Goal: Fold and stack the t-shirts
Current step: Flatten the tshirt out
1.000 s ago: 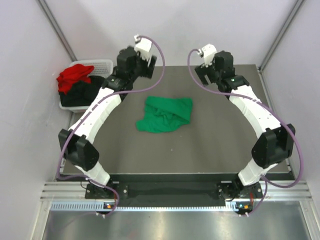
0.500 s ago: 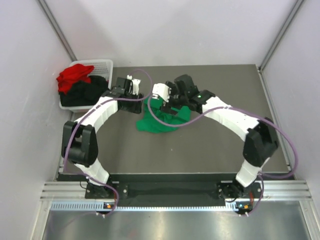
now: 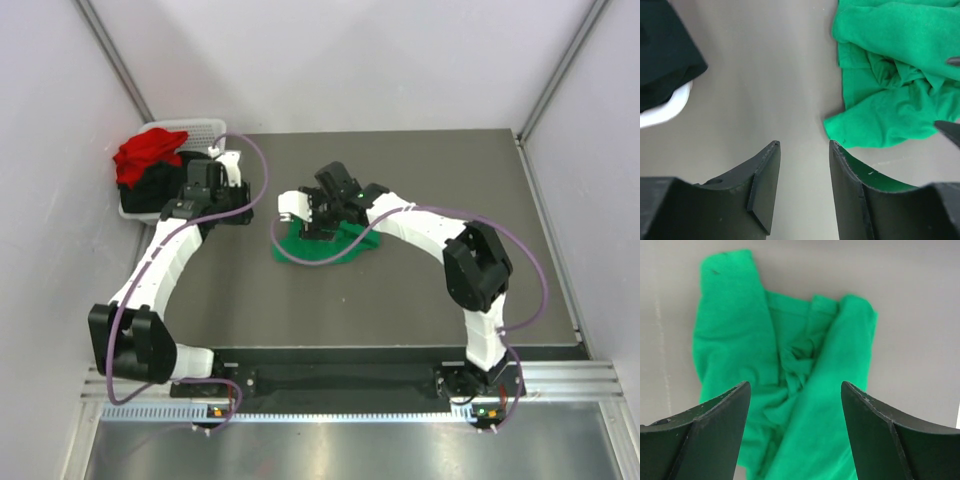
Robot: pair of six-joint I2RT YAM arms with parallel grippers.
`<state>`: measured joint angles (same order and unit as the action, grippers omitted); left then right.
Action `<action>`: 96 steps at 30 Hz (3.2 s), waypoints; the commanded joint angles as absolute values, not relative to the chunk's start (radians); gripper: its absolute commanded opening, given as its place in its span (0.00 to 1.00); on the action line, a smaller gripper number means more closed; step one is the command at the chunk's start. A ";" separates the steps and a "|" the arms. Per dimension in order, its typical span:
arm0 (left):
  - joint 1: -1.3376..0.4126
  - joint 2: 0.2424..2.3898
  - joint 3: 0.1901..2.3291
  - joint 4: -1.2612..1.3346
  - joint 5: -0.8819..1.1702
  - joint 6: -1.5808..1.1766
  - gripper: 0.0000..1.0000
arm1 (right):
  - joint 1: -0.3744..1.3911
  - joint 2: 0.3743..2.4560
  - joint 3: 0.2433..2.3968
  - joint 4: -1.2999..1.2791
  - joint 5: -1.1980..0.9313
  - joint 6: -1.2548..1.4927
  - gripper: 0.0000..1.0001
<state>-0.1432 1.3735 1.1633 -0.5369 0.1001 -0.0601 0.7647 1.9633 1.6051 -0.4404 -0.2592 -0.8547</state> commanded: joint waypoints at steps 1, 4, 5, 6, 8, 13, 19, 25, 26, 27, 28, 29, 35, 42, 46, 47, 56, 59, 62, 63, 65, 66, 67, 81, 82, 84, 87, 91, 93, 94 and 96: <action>-0.101 1.330 1.129 -0.537 0.117 -0.097 0.49 | 0.799 1.991 1.661 -0.465 -0.321 -0.948 0.74; -0.072 1.319 1.141 -0.532 0.158 -0.129 0.48 | 0.811 2.029 1.692 -0.491 -0.321 -0.965 0.71; -0.069 1.319 1.144 -0.531 0.164 -0.130 0.48 | 0.811 2.049 1.700 -0.494 -0.319 -0.966 0.72; -0.068 1.318 1.144 -0.531 0.166 -0.130 0.48 | 0.813 2.059 1.703 -0.492 -0.315 -0.972 0.71; -0.061 1.318 1.144 -0.526 0.164 -0.130 0.48 | 0.815 2.077 1.713 -0.480 -0.301 -0.974 0.72; -0.040 1.312 1.140 -0.525 0.167 -0.132 0.48 | 0.811 2.125 1.727 -0.453 -0.256 -0.986 0.73; -0.026 1.316 1.121 -0.512 0.179 -0.140 0.49 | 0.799 2.146 1.730 -0.400 -0.213 -0.979 0.73; -0.026 1.336 1.123 -0.499 0.192 -0.147 0.49 | 0.796 2.155 1.732 -0.368 -0.190 -0.962 0.66; -0.026 1.341 1.123 -0.499 0.192 -0.147 0.49 | 0.793 2.157 1.739 -0.370 -0.183 -0.960 0.63; -0.026 1.342 1.123 -0.499 0.193 -0.149 0.49 | 0.793 2.170 1.747 -0.373 -0.178 -0.956 0.59; -0.026 1.345 1.123 -0.499 0.195 -0.149 0.49 | 0.792 2.177 1.753 -0.383 -0.169 -0.954 0.56; -0.026 1.347 1.123 -0.497 0.196 -0.150 0.49 | 0.788 2.189 1.769 -0.391 -0.166 -0.954 0.54; -0.026 1.353 1.121 -0.495 0.196 -0.149 0.50 | 0.779 2.204 1.784 -0.433 -0.153 -0.968 0.50; -0.026 1.359 1.123 -0.491 0.198 -0.149 0.50 | 0.773 2.210 1.796 -0.486 -0.152 -0.989 0.47; -0.026 1.361 1.118 -0.485 0.199 -0.150 0.50 | 0.770 2.215 1.809 -0.466 -0.117 -0.977 0.00; -0.026 1.362 1.118 -0.485 0.202 -0.150 0.50 | 0.770 2.209 1.807 -0.451 -0.107 -0.963 0.00; -0.026 1.428 1.152 -0.476 0.241 -0.141 0.50 | 0.712 2.024 1.925 -0.244 0.037 -0.914 0.00; -0.029 1.472 1.192 -0.465 0.278 -0.143 0.50 | 0.683 1.932 1.974 -0.146 0.106 -0.928 0.00; -0.049 1.519 1.232 -0.462 0.281 -0.130 0.50 | 0.658 1.835 1.979 -0.042 0.161 -0.977 0.00; -0.055 1.529 1.239 -0.463 0.282 -0.126 0.49 | 0.655 1.812 1.974 -0.008 0.173 -0.992 0.00; -0.070 1.563 1.259 -0.460 0.282 -0.107 0.49 | 0.638 1.746 1.950 0.021 0.205 -1.032 0.00; -0.090 1.577 1.267 -0.459 0.281 -0.100 0.49 | 0.632 1.723 1.936 0.031 0.216 -1.041 0.00; -0.101 1.613 1.284 -0.460 0.278 -0.078 0.49 | 0.627 1.704 1.902 0.031 0.242 -1.048 0.00; -0.216 2.159 1.758 -0.509 0.131 0.121 0.39 | 0.514 1.506 1.286 -0.078 0.322 -0.901 0.00; -0.218 2.180 1.831 -0.514 0.123 0.132 0.39 | 0.505 1.508 1.249 -0.080 0.322 -0.887 0.00; -0.221 2.221 1.903 -0.528 0.115 0.161 0.40 | 0.496 1.512 1.232 -0.084 0.325 -0.876 0.00; -0.225 2.295 2.023 -0.566 0.101 0.228 0.39 | 0.483 1.519 1.224 -0.094 0.322 -0.859 0.00; -0.229 2.300 2.069 -0.623 0.132 0.236 0.32 | 0.474 1.523 1.227 -0.097 0.321 -0.856 0.00; -0.238 2.257 2.053 -0.664 0.175 0.244 0.29 | 0.469 1.523 1.226 -0.098 0.319 -0.853 0.00; -0.241 2.240 2.024 -0.676 0.184 0.242 0.29 | 0.468 1.523 1.226 -0.098 0.318 -0.850 0.00; -0.250 2.197 1.971 -0.708 0.215 0.242 0.31 | 0.465 1.525 1.223 -0.100 0.313 -0.847 0.00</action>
